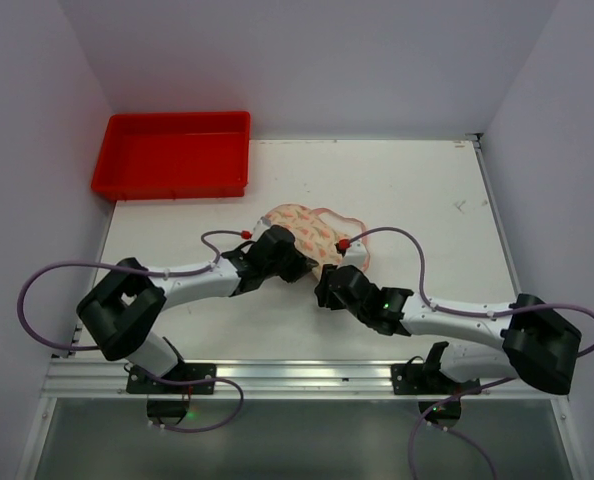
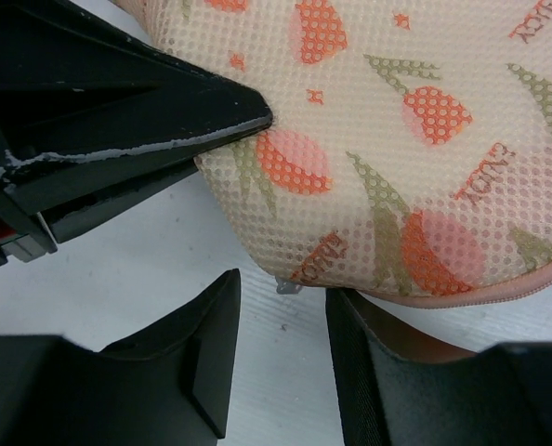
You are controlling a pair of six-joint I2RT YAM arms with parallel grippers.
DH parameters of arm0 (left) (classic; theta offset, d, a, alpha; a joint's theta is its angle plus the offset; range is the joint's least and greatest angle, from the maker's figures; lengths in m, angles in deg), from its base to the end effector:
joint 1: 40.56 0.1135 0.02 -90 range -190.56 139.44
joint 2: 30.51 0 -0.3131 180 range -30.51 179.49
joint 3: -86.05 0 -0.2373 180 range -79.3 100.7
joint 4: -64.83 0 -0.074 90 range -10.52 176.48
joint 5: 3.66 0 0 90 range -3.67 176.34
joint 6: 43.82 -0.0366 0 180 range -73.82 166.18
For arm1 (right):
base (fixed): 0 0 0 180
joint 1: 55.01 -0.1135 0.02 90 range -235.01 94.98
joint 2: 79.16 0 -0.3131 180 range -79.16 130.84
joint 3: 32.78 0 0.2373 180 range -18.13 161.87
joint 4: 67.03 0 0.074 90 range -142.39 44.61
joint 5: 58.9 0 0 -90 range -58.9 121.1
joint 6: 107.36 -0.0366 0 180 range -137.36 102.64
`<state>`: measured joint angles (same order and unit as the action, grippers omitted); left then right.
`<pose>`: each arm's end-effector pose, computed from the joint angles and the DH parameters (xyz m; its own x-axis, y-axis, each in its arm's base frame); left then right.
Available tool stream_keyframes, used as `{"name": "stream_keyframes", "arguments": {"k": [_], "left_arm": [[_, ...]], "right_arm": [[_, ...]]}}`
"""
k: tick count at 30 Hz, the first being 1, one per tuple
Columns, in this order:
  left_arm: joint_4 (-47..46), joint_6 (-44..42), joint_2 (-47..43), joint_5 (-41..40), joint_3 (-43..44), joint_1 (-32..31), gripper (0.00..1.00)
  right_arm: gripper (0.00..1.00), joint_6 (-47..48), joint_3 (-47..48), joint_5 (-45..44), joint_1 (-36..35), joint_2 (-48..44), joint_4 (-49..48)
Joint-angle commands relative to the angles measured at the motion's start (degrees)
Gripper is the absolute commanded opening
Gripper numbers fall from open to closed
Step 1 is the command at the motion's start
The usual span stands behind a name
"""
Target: Unzip the laundry bag and remove the bra
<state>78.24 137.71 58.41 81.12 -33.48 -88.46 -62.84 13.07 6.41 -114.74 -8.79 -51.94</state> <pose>0.2070 -0.2241 0.2398 -0.6813 -0.7309 -0.0408 -0.4657 0.4758 -0.7461 0.1207 0.1766 0.2415 -0.6692 0.1386 -0.7301 -0.2073 0.9086 0.3626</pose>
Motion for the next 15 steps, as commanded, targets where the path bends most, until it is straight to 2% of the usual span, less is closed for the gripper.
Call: {"name": "stream_keyframes", "arguments": {"k": [1,8,11,15], "left_arm": [[-0.26,1.38,-2.62,-1.03,2.52,0.26,0.00],[0.88,1.11,-3.85,-1.38,2.60,0.26,0.00],[1.06,0.94,-3.93,-1.38,2.61,0.26,0.00],[0.19,0.59,-4.37,-1.20,1.90,0.35,0.00]], "right_arm": [[0.43,-2.16,2.29,-5.28,-0.22,1.08,-3.61],[0.33,-1.90,3.60,-5.81,-0.22,2.40,-3.96],[0.26,-1.72,3.69,-6.51,-0.22,2.23,-3.79],[0.09,-1.64,3.69,-7.04,-0.22,1.53,-2.65]]}}
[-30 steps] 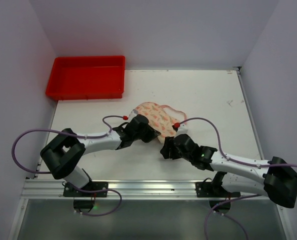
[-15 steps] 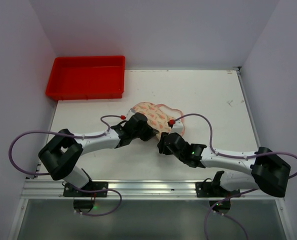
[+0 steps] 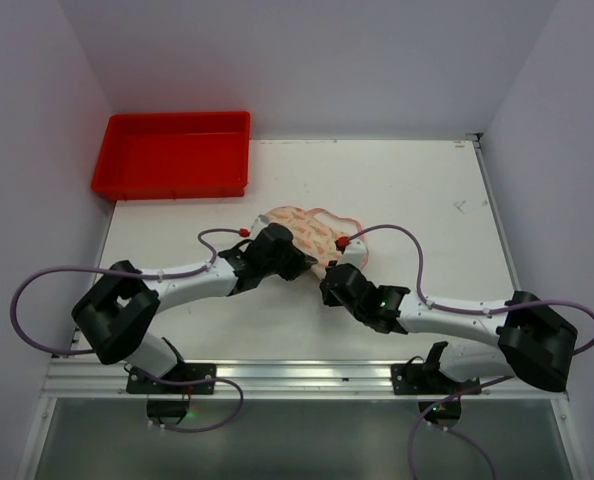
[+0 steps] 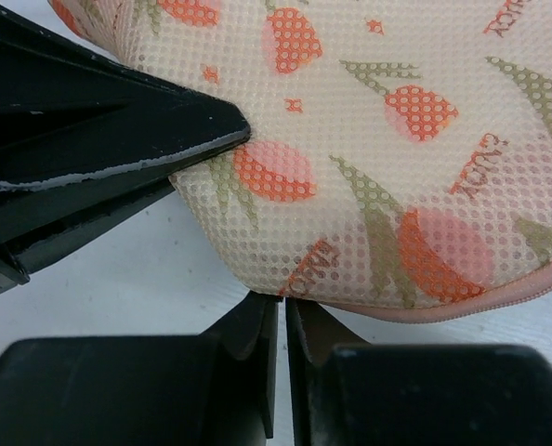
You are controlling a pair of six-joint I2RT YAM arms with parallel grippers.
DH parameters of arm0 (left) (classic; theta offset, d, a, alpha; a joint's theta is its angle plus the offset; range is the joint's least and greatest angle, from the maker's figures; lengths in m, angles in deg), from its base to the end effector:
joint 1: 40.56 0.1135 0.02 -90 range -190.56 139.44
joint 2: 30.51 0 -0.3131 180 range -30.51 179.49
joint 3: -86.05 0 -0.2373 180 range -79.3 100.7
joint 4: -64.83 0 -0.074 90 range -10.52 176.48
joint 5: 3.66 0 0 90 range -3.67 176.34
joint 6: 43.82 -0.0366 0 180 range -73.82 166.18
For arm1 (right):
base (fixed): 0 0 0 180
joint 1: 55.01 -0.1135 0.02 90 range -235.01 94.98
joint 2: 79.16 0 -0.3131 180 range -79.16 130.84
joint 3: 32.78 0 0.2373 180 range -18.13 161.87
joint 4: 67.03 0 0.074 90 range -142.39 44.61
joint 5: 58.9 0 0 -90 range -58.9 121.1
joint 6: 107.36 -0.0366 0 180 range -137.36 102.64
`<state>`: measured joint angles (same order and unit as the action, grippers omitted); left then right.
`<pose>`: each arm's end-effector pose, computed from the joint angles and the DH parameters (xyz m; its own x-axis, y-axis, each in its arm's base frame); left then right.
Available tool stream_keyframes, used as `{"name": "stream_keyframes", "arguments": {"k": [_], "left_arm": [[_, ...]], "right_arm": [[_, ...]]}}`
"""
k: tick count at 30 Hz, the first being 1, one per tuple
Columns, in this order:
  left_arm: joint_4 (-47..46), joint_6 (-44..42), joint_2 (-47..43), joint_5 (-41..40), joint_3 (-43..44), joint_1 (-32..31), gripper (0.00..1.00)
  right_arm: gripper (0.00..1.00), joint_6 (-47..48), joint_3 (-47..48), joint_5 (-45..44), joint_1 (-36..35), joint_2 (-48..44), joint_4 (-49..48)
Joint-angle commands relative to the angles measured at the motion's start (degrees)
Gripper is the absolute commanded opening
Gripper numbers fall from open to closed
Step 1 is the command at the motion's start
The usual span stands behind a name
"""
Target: Unzip the laundry bag and remove the bra
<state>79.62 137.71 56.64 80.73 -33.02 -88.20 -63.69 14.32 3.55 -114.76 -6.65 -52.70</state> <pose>0.2052 -0.2197 0.2489 -0.6736 -0.7378 -0.0440 -0.4603 0.4653 -0.7560 0.1265 0.1833 0.2422 -0.6468 0.1640 -0.7448 -0.1722 0.9200 0.3520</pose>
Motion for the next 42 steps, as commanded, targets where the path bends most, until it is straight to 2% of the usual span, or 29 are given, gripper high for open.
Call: {"name": "stream_keyframes", "arguments": {"k": [1,3,8,13,18,21,24,27,28,30,33,34,35,37,38,40,42], "left_arm": [[-1.63,-0.11,-2.78,-0.72,0.83,0.44,0.00],[-1.64,-0.91,-3.74,-0.55,0.21,1.05,0.00],[-1.90,-7.49,-6.20,3.74,-2.95,6.32,0.00],[-1.03,-19.52,-7.52,9.82,-4.54,10.89,0.00],[3.36,-38.04,-7.70,17.64,-3.04,11.16,0.00],[9.24,-47.02,-8.40,16.44,-3.21,11.25,0.00],[11.11,-52.92,-7.97,11.67,-5.23,11.95,0.00],[9.26,-57.58,-3.86,14.04,-3.58,14.14,0.00],[9.09,-57.95,-2.44,14.48,-1.04,15.19,0.00],[9.35,-57.43,1.06,16.50,1.69,16.78,0.08],[8.56,-54.10,2.49,22.20,4.87,18.54,0.35],[8.47,-53.13,2.06,23.52,5.31,18.98,0.60],[9.08,-51.81,0.58,24.58,5.14,19.42,0.74],[13.27,-48.21,-2.06,22.32,4.00,20.21,0.91],[14.96,-47.24,-5.73,17.87,3.38,20.30,0.94],[17.60,-43.20,-10.14,13.97,-0.11,20.22,1.00],[17.44,-37.77,-17.08,11.06,-5.55,20.22,1.00]], "right_arm": [[0.07,-1.31,2.71,-4.44,-0.20,-1.05,-1.01],[0.00,-1.57,3.15,-4.62,-0.20,-1.76,2.94],[0.00,-1.05,2.54,-2.60,-0.20,-8.33,10.32],[0.00,0.18,2.18,-2.42,-0.11,-13.79,18.67],[0.00,2.03,1.04,0.38,1.56,-16.79,20.79],[0.00,2.99,0.86,1.79,2.88,-16.70,21.67],[0.00,3.52,1.12,2.67,3.06,-14.77,21.59],[0.00,7.11,2.88,8.37,2.88,-11.00,18.79],[0.00,9.21,3.41,13.44,2.97,-9.86,17.47],[0.00,10.02,3.94,17.77,2.79,-6.17,12.81],[0.00,10.29,6.83,21.66,2.09,-0.28,8.32],[0.00,9.77,8.75,22.18,1.83,1.21,7.27],[0.00,9.42,9.56,23.15,1.83,2.71,4.82],[0.00,8.89,12.62,24.73,1.91,7.37,1.30],[0.00,8.80,13.86,26.48,1.91,9.12,0.67],[0.00,8.27,17.54,27.29,1.56,13.87,-1.25],[0.00,8.27,19.57,28.50,1.13,16.34,-1.70]]}}
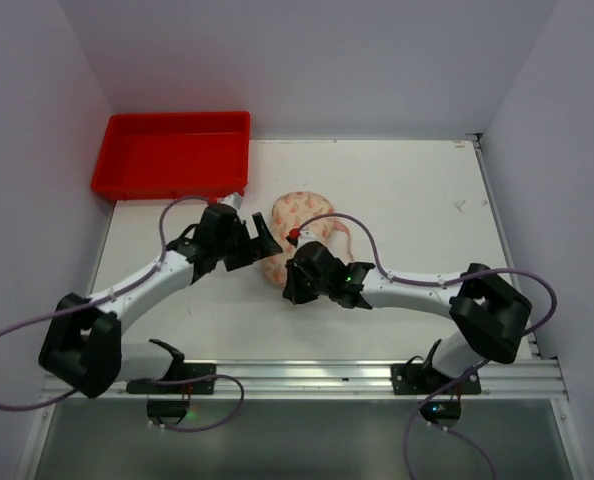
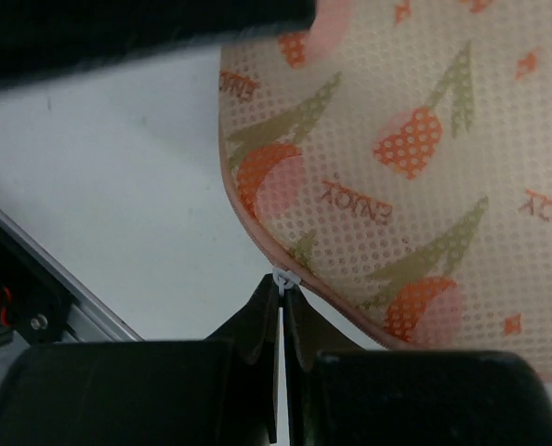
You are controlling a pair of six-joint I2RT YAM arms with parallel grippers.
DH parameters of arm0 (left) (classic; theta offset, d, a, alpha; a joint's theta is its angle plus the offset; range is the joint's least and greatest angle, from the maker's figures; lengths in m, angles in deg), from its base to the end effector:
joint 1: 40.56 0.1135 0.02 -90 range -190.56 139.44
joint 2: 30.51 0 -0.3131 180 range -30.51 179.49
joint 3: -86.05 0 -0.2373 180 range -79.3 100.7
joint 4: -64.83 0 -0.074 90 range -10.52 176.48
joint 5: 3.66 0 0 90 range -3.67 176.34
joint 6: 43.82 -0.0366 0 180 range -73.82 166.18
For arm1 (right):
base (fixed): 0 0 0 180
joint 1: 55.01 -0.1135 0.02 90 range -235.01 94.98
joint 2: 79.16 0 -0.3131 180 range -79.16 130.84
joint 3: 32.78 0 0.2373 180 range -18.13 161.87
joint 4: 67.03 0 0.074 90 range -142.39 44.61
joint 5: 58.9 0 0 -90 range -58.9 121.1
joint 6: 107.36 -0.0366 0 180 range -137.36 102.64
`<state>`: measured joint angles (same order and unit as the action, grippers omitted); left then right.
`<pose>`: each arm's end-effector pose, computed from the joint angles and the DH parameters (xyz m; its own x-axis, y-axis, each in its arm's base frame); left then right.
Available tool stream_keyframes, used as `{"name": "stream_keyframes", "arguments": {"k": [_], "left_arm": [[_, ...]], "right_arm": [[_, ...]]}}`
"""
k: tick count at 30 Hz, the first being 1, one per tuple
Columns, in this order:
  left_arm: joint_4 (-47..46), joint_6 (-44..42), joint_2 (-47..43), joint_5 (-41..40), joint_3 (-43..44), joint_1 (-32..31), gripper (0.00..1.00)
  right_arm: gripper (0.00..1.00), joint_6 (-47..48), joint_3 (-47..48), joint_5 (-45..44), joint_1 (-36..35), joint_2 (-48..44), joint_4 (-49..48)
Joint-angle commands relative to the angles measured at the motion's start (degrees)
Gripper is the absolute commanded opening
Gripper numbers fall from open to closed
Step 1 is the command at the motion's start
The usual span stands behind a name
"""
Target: Unzip the laundry bag and remove the bra
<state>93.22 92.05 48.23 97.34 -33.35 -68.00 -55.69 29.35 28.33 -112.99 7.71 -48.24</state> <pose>0.2275 -0.1260 0.2669 -0.8568 -0.3490 -0.3796 -0.0662 0.8045 -0.5902 0.1598 0.2522 0.2507 -0.8002 -0.1112 -0.5894 -0.4233 0.8009 0.4235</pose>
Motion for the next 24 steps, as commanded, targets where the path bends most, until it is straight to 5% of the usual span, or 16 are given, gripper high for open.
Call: {"name": "stream_keyframes", "arguments": {"k": [1,6,11,14,15,17,24], "left_arm": [[1.93,9.75,-10.87,-5.47,-7.09,0.02,1.00],[-6.87,20.91,-17.04,-1.25,-17.64,-1.73,0.92],[-8.55,22.16,-15.20,-3.97,-18.35,-3.06,0.76],[-12.14,22.86,-14.76,-4.06,-18.79,-3.06,0.50],[-12.59,23.04,-14.67,-4.06,-18.80,-3.06,0.23],[-12.68,22.25,-13.88,-4.41,-18.01,-3.06,0.04],[-9.44,16.90,-11.77,-3.80,-15.90,-1.04,0.00]], "right_arm": [[0.00,0.27,5.94,3.64,-1.17,3.55,-6.51],[0.00,0.27,8.15,3.21,-1.96,6.12,-7.04],[0.00,-0.17,8.24,3.03,-2.14,6.65,-7.39],[0.00,-0.26,7.62,2.85,-2.32,5.95,-7.22],[0.00,-0.26,7.45,2.85,-2.32,5.68,-6.87],[0.00,-0.26,6.31,1.55,-2.32,4.11,-5.99],[0.00,2.55,-4.82,-1.20,-0.48,-7.56,0.77]]}}
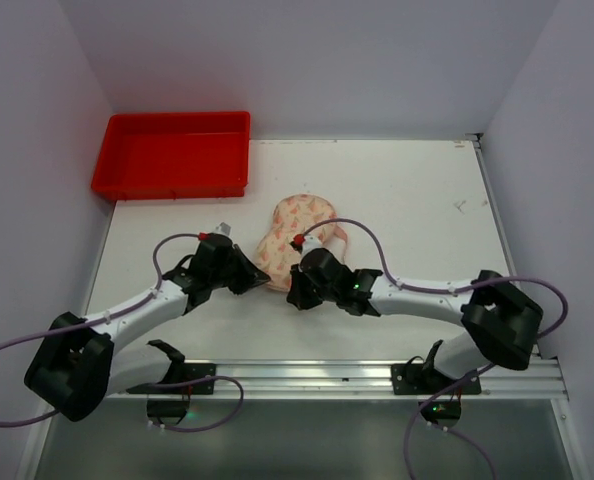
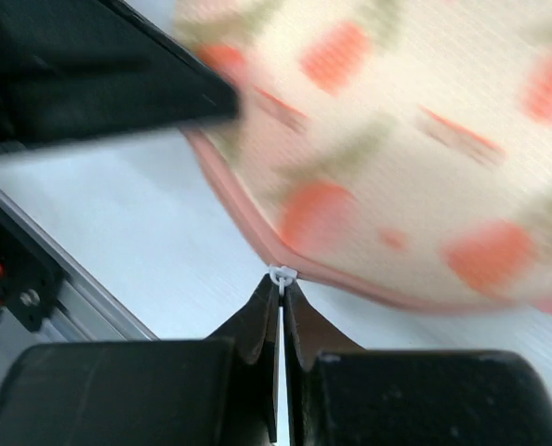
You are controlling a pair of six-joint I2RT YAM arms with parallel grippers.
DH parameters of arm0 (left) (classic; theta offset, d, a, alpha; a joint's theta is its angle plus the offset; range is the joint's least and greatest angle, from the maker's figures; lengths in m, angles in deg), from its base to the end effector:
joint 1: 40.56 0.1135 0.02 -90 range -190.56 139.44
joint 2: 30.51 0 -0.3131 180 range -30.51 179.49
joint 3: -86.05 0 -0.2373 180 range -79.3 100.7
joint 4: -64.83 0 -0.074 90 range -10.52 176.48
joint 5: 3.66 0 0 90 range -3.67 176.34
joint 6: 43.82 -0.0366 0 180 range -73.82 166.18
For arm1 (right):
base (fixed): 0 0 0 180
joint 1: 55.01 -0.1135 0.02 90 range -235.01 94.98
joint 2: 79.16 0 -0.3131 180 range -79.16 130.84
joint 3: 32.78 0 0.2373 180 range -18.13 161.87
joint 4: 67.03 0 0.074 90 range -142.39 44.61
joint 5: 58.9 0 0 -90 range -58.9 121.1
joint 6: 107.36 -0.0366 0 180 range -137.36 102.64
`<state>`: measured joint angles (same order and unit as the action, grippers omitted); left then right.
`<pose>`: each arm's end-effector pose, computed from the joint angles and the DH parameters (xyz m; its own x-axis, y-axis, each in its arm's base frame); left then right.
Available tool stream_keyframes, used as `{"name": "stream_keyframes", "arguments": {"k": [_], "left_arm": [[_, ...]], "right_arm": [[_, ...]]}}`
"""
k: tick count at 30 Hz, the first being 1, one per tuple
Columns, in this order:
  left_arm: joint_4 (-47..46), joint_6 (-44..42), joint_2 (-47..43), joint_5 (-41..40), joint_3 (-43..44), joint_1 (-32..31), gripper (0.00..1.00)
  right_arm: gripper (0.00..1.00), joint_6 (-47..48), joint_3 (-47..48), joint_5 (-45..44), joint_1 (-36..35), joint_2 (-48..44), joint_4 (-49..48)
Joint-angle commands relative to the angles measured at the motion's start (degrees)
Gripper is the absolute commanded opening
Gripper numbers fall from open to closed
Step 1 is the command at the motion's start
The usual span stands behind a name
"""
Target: Unzip the laundry bag and remove the bra
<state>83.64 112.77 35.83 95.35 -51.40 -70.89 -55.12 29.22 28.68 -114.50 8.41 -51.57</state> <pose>0.1633 -0.1022 0.2300 -0.7811 -0.5931 -0.1952 -0.2985 0.6292 -0.7176 0.1558 0.2613 0.2513 -0.7807 -0.1197 -0.6134 -0.4636 0.7690 0.4400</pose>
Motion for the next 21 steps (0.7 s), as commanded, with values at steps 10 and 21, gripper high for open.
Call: {"name": "stream_keyframes", "arguments": {"k": [10,21], "left_arm": [[11.73,-25.00,12.46,2.75,15.24,5.28,0.00],[12.00,-23.18,20.94,4.61,29.23,6.07,0.86]], "right_arm": [[0.00,8.22,-10.97,2.05,8.24,-19.99,13.08],[0.00,3.05,6.41,8.83,2.62,0.55,-0.38]]}}
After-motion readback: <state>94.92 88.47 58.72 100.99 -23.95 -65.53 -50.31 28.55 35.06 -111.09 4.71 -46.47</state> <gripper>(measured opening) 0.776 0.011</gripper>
